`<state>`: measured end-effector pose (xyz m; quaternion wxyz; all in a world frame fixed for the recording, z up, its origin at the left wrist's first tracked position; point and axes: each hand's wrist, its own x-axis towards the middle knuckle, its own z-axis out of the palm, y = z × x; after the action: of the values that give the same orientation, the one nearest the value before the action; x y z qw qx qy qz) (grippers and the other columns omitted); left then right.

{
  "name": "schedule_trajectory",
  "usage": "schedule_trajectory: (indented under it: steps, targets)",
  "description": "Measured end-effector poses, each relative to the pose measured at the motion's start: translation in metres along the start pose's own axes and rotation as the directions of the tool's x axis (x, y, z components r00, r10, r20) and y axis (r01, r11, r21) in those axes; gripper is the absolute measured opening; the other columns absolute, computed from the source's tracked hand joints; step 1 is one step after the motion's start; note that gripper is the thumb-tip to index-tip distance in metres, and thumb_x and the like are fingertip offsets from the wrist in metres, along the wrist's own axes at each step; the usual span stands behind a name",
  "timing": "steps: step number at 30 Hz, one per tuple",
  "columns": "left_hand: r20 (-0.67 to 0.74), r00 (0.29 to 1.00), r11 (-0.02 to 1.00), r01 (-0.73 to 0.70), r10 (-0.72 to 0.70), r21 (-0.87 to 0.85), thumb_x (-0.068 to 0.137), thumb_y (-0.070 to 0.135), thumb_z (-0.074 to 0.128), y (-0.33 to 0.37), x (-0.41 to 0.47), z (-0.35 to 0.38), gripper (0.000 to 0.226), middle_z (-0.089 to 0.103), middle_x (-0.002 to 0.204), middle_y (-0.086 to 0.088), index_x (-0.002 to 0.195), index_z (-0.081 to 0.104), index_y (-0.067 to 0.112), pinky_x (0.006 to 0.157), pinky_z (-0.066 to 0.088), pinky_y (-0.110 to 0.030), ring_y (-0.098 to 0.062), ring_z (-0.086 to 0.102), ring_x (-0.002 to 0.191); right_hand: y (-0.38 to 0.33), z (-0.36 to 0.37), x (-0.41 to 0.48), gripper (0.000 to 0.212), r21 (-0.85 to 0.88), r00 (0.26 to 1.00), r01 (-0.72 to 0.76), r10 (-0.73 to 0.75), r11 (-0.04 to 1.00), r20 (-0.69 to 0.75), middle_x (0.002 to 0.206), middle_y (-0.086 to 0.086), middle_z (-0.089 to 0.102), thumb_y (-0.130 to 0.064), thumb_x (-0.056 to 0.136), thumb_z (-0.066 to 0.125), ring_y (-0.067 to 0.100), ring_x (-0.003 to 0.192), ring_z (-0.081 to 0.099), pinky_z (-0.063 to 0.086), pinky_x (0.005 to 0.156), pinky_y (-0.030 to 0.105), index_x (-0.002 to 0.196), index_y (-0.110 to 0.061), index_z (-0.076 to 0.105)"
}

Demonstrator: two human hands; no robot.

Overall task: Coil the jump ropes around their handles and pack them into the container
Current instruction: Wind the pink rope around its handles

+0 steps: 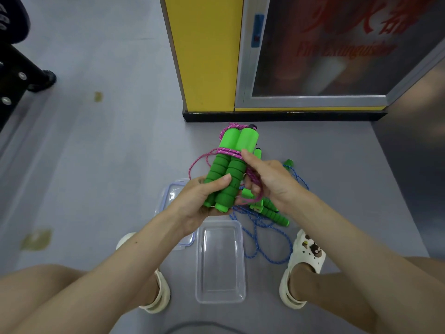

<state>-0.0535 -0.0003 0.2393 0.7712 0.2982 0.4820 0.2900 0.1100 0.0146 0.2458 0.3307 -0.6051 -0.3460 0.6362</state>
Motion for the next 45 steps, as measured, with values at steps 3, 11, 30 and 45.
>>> schedule_trajectory:
  steps: [3, 11, 30, 45]
  targets:
    - [-0.104, 0.994, 0.998, -0.032, 0.037, 0.048, 0.073, 0.025, 0.071, 0.0, 0.003, -0.005, 0.043, 0.071, 0.095, -0.016, 0.11, 0.063, 0.005, 0.056, 0.055, -0.028, -0.028, 0.071, 0.076, 0.004, -0.003, 0.002, 0.055, -0.111, 0.998, 0.037, -0.043, 0.993, -0.052, 0.054, 0.012, 0.05, -0.051, 0.089, 0.056, 0.014, 0.041, 0.039, 0.036, 0.051, 0.025, 0.055, -0.007, 0.059]
    - [-0.295, 0.911, 0.903, -0.157, 0.289, 0.399, 0.079, 0.014, 0.077, 0.001, 0.008, -0.017, 0.016, 0.071, 0.078, -0.006, 0.088, 0.065, 0.021, 0.058, 0.056, -0.03, -0.026, 0.07, 0.071, 0.008, -0.005, 0.003, 0.024, -0.202, 0.996, 0.065, -0.074, 0.977, -0.039, 0.05, -0.002, 0.05, -0.02, 0.095, 0.055, 0.005, 0.041, 0.038, 0.039, 0.052, 0.016, 0.08, -0.008, 0.07]
    - [-0.049, 0.7, 0.066, 0.003, 0.713, 0.998, 0.089, 0.035, 0.061, -0.016, 0.01, -0.004, 0.032, 0.061, 0.082, -0.004, 0.11, 0.051, 0.013, 0.054, 0.035, -0.032, -0.029, 0.057, 0.068, 0.009, 0.005, -0.004, 0.012, -0.189, 0.989, 0.069, -0.043, 0.98, 0.138, 0.077, 0.01, 0.066, -0.005, 0.095, 0.051, 0.01, 0.059, 0.061, 0.052, 0.061, 0.018, 0.09, -0.006, 0.062]
    - [0.252, 0.548, -0.319, 0.027, 0.797, 0.947, 0.056, 0.001, 0.082, -0.029, 0.016, -0.01, 0.071, 0.065, 0.08, -0.007, 0.123, 0.061, 0.007, 0.042, 0.028, -0.024, -0.023, 0.056, 0.057, 0.009, 0.007, -0.001, 0.022, 0.138, 0.985, -0.084, 0.061, 0.987, 0.162, 0.073, 0.01, 0.061, -0.022, 0.094, 0.056, 0.007, 0.05, 0.042, 0.032, 0.051, 0.02, 0.094, -0.001, 0.06]
